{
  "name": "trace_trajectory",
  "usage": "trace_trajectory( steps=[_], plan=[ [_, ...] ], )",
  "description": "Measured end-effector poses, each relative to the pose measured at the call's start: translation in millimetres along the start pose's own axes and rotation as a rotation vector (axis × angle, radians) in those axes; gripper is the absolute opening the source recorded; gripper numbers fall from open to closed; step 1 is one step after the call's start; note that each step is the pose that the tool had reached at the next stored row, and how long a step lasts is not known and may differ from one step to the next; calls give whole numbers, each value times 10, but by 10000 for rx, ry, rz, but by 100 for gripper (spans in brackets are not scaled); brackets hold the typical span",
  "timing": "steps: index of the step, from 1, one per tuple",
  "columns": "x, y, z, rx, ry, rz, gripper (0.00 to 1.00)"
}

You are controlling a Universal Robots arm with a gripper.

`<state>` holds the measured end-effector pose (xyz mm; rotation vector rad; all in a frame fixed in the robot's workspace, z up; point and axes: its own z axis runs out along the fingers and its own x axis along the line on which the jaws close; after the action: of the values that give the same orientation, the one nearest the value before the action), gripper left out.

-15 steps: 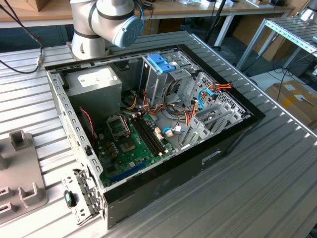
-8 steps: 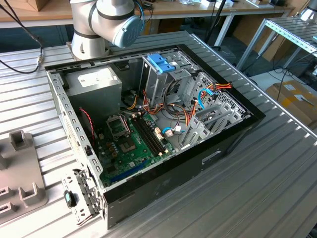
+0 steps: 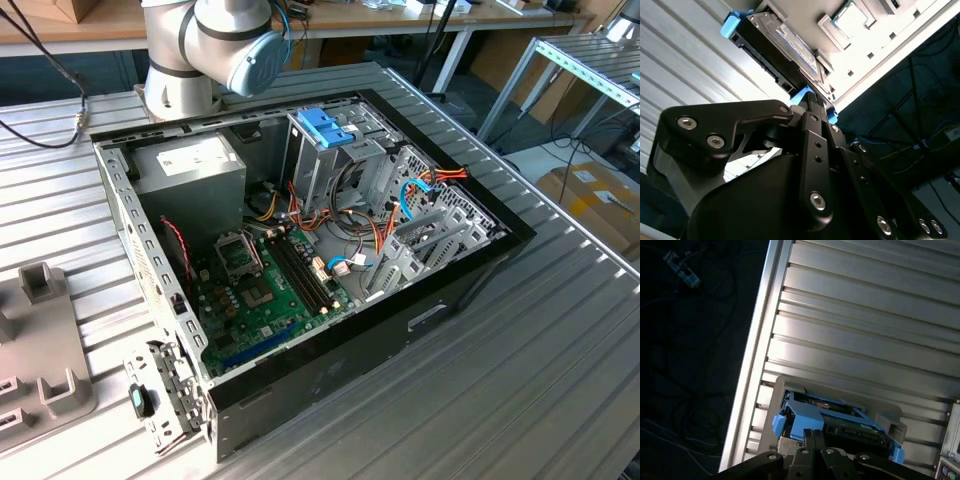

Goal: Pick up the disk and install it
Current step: 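Pick up the disk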

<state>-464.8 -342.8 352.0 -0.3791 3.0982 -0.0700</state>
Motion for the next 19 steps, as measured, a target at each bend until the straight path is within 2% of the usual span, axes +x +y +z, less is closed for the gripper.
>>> trace_trajectory(
  steps=[2, 4, 8, 19],
  plan=[
    [0, 0, 1, -8, -26, -531, 11],
    [0, 0, 1, -11, -38, -798, 11],
    [0, 0, 1, -22, -74, -1582, 11],
    [0, 0, 3, -42, -141, -2996, 11]
  ],
)
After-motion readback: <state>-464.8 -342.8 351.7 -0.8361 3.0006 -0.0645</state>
